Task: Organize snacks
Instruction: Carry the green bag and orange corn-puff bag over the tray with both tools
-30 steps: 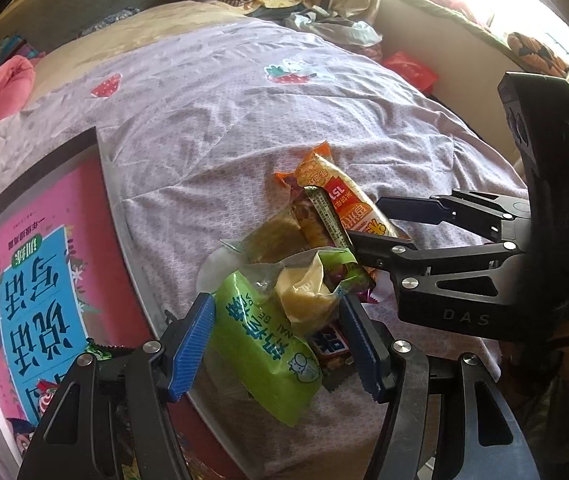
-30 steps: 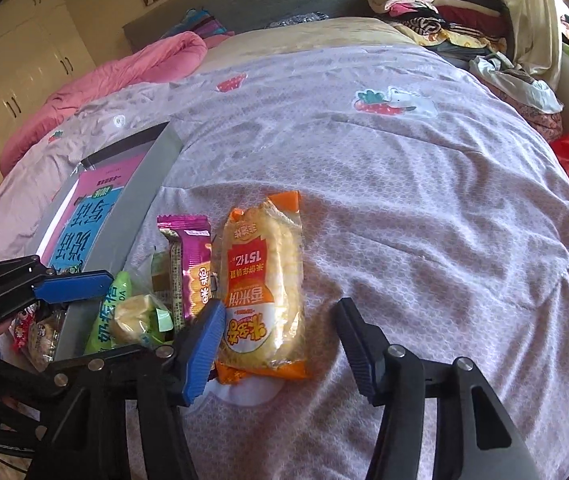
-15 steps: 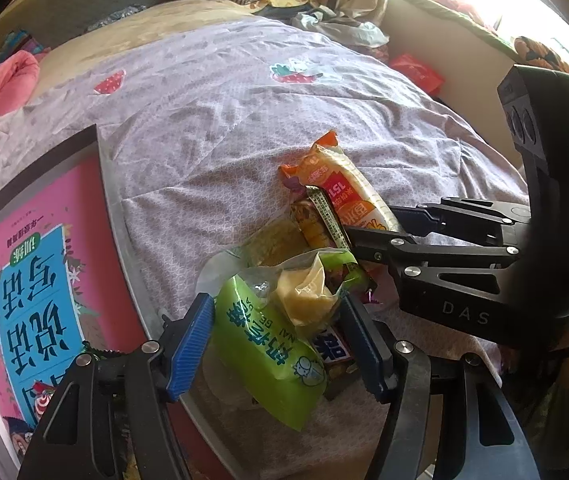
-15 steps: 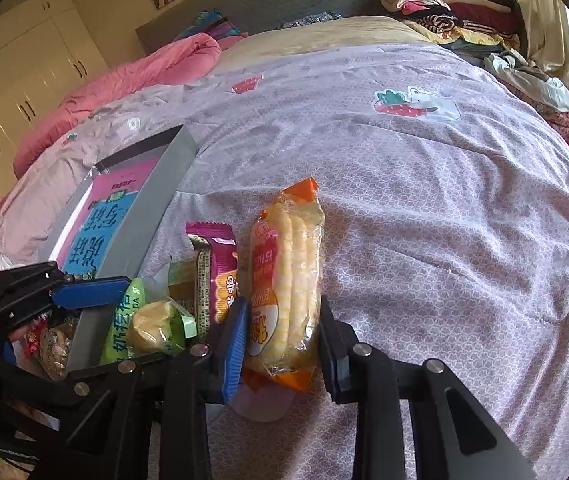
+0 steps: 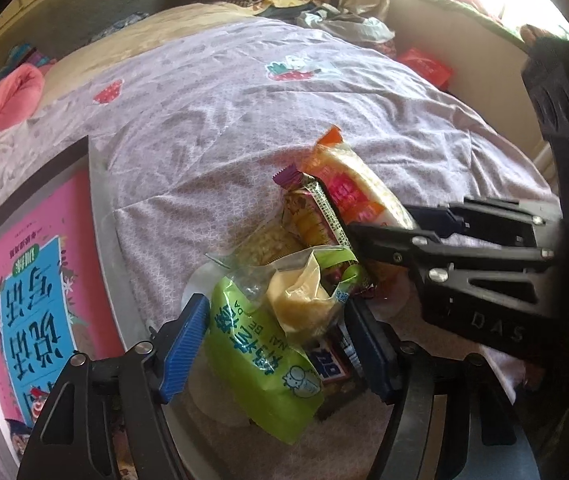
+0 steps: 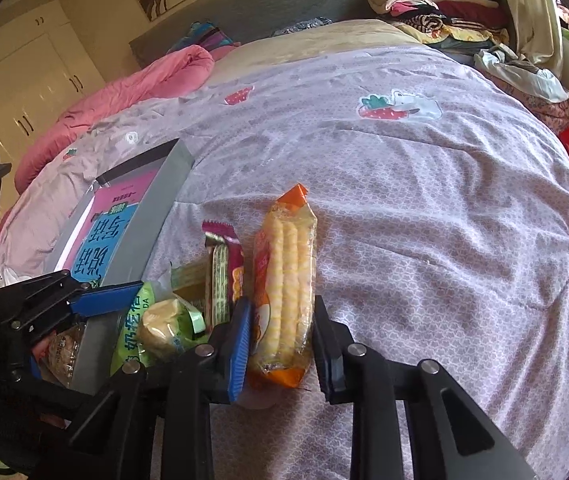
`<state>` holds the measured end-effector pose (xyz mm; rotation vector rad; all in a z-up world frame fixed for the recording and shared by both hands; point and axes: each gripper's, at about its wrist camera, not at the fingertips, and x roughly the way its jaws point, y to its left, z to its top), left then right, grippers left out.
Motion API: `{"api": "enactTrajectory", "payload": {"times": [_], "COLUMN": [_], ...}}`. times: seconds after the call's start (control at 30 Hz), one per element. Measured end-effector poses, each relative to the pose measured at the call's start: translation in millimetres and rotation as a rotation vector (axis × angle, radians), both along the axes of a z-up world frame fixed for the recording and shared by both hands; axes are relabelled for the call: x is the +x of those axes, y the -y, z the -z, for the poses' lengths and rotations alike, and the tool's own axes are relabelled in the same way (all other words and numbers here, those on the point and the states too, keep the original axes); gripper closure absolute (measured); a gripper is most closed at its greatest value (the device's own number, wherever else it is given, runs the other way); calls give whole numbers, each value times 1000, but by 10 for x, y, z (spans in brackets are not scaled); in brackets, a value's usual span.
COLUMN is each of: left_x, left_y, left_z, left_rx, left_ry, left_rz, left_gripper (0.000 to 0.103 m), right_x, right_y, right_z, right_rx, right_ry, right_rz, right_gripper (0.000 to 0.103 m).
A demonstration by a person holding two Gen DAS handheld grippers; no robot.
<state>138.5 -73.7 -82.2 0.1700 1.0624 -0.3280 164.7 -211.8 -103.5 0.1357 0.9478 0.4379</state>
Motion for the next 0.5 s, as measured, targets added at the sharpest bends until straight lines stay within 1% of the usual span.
{"api": "enactTrajectory", "payload": {"times": [0.1, 0.17, 0.2, 0.3, 0.4, 0.5], "left_x": [30, 20, 14, 21, -4, -43], "left_y": [-58, -65, -74, -113, -152, -179], "left_z": [-7, -25, -44, -64, -99, -131], "left_rx": [-35, -38, -37, -65, -87, -102], "left_ry": [-7, 3, 11, 3, 5, 7], "left_rz": [-25, -24, -27, -33, -42, -47], "left_gripper": [38, 46, 51, 58, 61, 62], "right_x": [2, 10, 11, 11, 1, -17], "right_y": [-6, -7, -5, -39, -63, -49], "right_z": [15, 18, 23, 59, 47, 12], "right_rx": [-6, -1, -2, -8, -12, -3], "right_ry": [-3, -4, -4, -12, -4, 7], "right_rz": [-1, -1, -3, -16, -27, -25], "right_gripper": [75, 75, 75, 77, 79, 79]}}
